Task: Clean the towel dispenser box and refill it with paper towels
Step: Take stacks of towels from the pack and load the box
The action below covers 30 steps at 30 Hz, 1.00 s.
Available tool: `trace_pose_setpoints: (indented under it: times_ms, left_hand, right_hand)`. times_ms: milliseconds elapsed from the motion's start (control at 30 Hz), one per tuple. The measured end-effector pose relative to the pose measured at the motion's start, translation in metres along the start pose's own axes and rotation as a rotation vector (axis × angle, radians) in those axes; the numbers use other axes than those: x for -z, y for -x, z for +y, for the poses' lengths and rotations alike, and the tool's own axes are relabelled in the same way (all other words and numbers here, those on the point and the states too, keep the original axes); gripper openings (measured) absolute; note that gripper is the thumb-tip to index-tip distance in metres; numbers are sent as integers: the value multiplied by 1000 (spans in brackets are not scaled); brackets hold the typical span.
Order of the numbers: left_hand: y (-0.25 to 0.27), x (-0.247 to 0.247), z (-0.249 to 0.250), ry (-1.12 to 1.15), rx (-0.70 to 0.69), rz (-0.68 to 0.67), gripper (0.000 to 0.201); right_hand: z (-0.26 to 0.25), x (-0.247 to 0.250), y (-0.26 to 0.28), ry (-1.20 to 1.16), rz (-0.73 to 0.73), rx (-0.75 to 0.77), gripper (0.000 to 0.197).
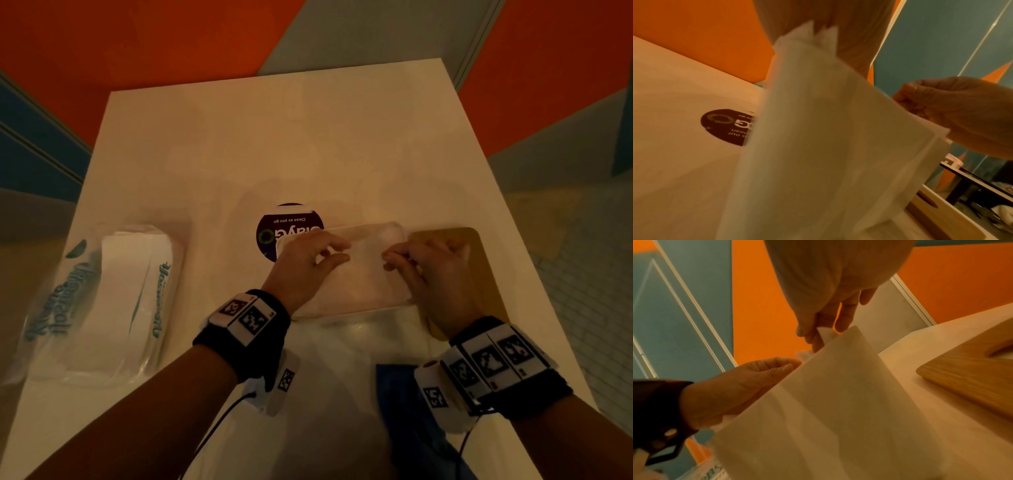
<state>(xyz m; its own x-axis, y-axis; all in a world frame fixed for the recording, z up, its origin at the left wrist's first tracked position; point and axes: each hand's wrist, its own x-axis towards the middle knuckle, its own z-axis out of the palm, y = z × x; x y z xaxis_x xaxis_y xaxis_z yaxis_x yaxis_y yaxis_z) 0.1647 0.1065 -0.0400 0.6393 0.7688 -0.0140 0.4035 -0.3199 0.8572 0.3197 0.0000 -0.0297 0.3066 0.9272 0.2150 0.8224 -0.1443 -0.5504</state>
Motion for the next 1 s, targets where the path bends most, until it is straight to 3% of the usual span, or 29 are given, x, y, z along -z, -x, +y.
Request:
trace_pose_setpoints:
  times_ms: [167,267,367,533,733,1000]
  left_hand:
    - [2,-5,13,-71,-40,-96,33]
    - [4,-10,13,-104,-37,-192,27]
    - [6,-10,6,-109,11,-197,22]
    - [7,-10,5,-95,32,-230,22]
    - [12,-12,8,-86,43,-299,34]
    - [10,-13,6,-64,54,-236,19]
  right_hand:
    - [-2,-3,-11,-270,-76,-250,20]
    - [-2,4,-19,-191,-160,-263,14]
    - [0,16,-19,-43,-305,-267,31]
    - [-5,16,-14,-117,-452,-323,24]
    - [-8,11,-24,-468,-266,-449,20]
    - [-9,7,-28,-621,-167,-523,16]
